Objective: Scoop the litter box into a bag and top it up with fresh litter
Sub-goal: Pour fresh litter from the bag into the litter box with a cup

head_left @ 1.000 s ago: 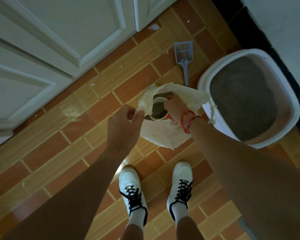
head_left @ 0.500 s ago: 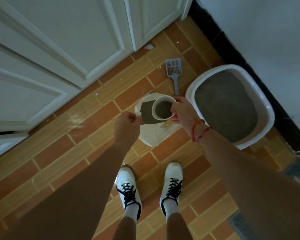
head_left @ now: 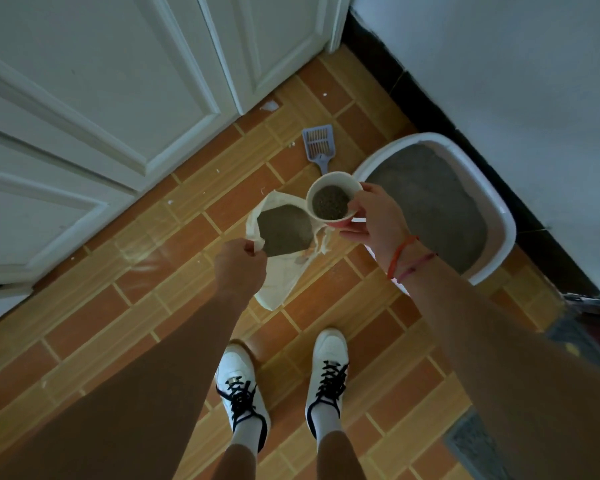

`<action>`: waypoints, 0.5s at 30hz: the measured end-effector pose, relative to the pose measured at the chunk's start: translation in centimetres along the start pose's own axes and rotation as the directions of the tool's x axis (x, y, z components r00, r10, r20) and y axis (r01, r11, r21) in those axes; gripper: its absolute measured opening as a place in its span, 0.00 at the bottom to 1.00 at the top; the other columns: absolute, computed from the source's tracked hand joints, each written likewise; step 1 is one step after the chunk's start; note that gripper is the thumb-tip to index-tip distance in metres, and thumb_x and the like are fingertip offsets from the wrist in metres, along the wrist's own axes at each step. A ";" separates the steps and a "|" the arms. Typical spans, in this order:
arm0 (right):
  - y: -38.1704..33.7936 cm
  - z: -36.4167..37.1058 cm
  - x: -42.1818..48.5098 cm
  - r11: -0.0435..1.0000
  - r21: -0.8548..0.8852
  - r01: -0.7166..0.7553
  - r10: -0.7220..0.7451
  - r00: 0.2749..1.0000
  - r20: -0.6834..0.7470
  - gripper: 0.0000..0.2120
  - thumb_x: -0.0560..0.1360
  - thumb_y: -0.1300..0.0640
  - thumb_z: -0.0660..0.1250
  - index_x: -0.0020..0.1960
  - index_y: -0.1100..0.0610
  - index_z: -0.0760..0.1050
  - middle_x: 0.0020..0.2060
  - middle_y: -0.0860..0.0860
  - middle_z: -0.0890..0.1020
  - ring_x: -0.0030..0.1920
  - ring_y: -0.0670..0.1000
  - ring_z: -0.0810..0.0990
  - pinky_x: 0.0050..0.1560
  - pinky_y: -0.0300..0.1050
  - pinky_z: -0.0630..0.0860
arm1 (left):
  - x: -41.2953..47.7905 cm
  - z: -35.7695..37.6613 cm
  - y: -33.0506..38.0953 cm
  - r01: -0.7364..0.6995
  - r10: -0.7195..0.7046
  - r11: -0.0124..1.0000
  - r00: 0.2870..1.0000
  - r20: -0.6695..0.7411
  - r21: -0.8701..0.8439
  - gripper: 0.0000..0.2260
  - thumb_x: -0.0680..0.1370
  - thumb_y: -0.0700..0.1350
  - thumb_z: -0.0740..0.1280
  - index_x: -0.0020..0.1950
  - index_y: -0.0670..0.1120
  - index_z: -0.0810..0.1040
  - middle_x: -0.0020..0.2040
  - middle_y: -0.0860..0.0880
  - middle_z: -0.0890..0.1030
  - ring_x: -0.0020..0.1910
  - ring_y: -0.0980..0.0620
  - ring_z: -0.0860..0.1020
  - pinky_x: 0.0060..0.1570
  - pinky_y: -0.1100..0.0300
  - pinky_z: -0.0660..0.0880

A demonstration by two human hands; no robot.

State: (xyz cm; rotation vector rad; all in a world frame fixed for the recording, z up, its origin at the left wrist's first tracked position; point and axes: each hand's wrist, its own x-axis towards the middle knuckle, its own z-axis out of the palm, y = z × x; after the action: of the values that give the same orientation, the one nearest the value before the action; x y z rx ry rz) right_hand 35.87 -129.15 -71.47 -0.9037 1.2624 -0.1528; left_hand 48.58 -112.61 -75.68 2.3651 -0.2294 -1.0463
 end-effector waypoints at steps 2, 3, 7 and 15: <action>0.2 -1.5 0.4 0.997 0.062 -0.037 0.040 0.998 -0.048 0.14 0.76 0.64 0.59 0.60 0.53 0.71 0.58 0.58 0.76 0.52 0.57 0.80 0.43 0.48 0.79 | 0.0 0.6 0.2 0.003 -0.003 1.000 1.000 -0.005 0.007 0.06 0.76 0.36 0.66 0.49 0.40 0.82 0.42 0.43 0.83 0.36 0.52 0.77 0.36 0.59 0.74; 0.5 -2.3 0.5 0.995 0.087 -0.050 0.057 0.995 -0.076 0.14 0.76 0.63 0.59 0.60 0.54 0.70 0.59 0.59 0.76 0.52 0.57 0.79 0.43 0.48 0.79 | 0.1 0.9 0.3 0.002 -0.002 1.000 1.000 -0.009 0.010 0.05 0.76 0.36 0.67 0.49 0.39 0.82 0.42 0.43 0.83 0.36 0.52 0.77 0.35 0.59 0.74; 1.5 -5.7 1.0 0.995 0.079 -0.067 0.081 0.980 -0.183 0.10 0.76 0.62 0.61 0.55 0.54 0.73 0.55 0.58 0.76 0.50 0.55 0.78 0.42 0.48 0.78 | 0.2 2.6 0.8 0.014 -0.014 1.000 1.000 -0.007 0.008 0.06 0.77 0.38 0.66 0.47 0.38 0.81 0.43 0.39 0.83 0.35 0.52 0.75 0.34 0.61 0.71; 4.0 -13.0 2.2 0.984 -0.138 -0.117 0.054 0.918 -0.393 0.02 0.74 0.57 0.66 0.46 0.52 0.75 0.43 0.50 0.77 0.48 0.52 0.78 0.53 0.57 0.80 | 0.4 6.4 2.1 0.053 -0.053 0.998 0.999 -0.005 -0.023 0.08 0.78 0.39 0.65 0.45 0.38 0.82 0.44 0.39 0.84 0.36 0.50 0.75 0.34 0.61 0.68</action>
State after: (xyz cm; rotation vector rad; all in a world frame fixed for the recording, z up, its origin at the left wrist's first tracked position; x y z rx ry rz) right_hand 23.90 -134.27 -76.04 -0.9830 1.7017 -0.1696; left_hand 44.29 -117.18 -78.34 2.3647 -0.1526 -1.0605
